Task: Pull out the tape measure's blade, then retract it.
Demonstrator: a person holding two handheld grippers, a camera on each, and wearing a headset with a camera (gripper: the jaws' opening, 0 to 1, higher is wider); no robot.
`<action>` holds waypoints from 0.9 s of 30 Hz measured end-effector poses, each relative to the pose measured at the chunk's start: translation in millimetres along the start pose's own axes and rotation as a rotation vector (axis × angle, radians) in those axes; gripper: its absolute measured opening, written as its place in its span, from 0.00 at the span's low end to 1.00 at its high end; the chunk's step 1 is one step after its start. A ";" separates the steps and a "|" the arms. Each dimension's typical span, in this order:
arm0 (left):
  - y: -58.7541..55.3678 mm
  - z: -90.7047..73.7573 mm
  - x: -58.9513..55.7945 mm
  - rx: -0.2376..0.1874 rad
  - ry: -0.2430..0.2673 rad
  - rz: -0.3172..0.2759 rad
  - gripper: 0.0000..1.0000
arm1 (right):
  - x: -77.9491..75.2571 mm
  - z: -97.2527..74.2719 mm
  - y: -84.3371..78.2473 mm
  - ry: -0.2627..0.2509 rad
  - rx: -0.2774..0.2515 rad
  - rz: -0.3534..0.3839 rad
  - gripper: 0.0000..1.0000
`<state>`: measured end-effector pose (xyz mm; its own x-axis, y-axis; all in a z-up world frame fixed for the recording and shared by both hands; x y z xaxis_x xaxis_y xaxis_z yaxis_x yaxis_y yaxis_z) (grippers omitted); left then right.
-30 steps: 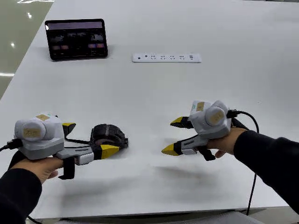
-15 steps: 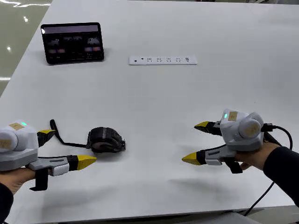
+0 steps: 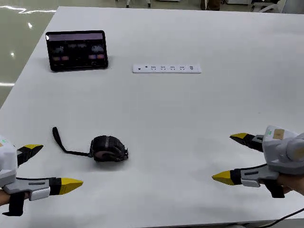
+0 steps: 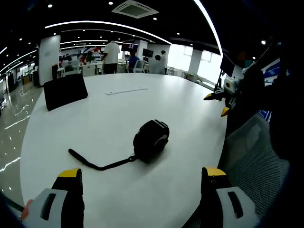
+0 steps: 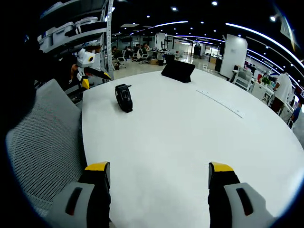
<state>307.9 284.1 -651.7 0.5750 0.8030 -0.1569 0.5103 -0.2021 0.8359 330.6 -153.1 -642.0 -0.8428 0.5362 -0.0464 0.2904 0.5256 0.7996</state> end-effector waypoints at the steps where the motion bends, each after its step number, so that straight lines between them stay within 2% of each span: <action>1: -1.6 -1.2 -0.2 0.005 0.001 -0.003 1.00 | -0.3 -2.3 -2.3 -0.003 0.006 0.002 0.82; 3: -3.2 -5.2 1.0 0.000 0.018 -0.021 1.00 | -1.4 -8.6 -7.0 -0.008 0.010 0.018 0.85; 5: -1.8 -9.1 2.3 -0.026 0.032 -0.024 1.00 | -1.9 -13.9 -10.5 -0.016 0.009 0.030 0.90; 8: -3.7 -12.4 1.5 -0.020 0.032 -0.034 1.00 | -4.1 -19.5 -18.6 -0.043 0.021 0.025 0.95; 10: -4.3 -14.2 2.6 -0.013 0.039 -0.035 1.00 | -4.1 -23.0 -20.5 -0.054 0.004 0.056 0.99; 12: -3.8 -16.5 5.1 -0.010 0.057 -0.024 1.00 | -2.3 -25.7 -22.9 -0.052 -0.001 0.070 1.00; 13: -4.8 -17.9 7.8 0.003 0.073 -0.020 1.00 | -0.8 -27.0 -24.8 -0.053 -0.001 0.074 1.00; 14: -5.4 -18.3 7.9 0.015 0.068 -0.023 1.00 | 0.4 -28.0 -26.4 -0.053 -0.001 0.077 1.00; 21: 1.6 -23.6 9.9 -0.006 0.068 -0.008 1.00 | 5.6 -31.3 -33.2 -0.062 0.022 0.056 1.00; 27: 4.3 -25.7 8.5 -0.013 0.067 -0.013 1.00 | 7.7 -29.0 -28.4 -0.049 0.022 0.046 1.00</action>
<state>298.5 304.4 -635.9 0.5240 0.8413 -0.1330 0.5090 -0.1841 0.8409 302.7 -183.1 -647.7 -0.8050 0.5920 -0.0395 0.3388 0.5133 0.7885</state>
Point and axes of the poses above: the centre of the closed fingertips' face, and the gripper's own axes: z roughly forward along the fingers, x roughly to its left, y roughly out of its top, the point moved 4 cm from there along -z, roughly backward along the fingers, and after that the axes turned 3 degrees about -x, right-handed, at the moved point
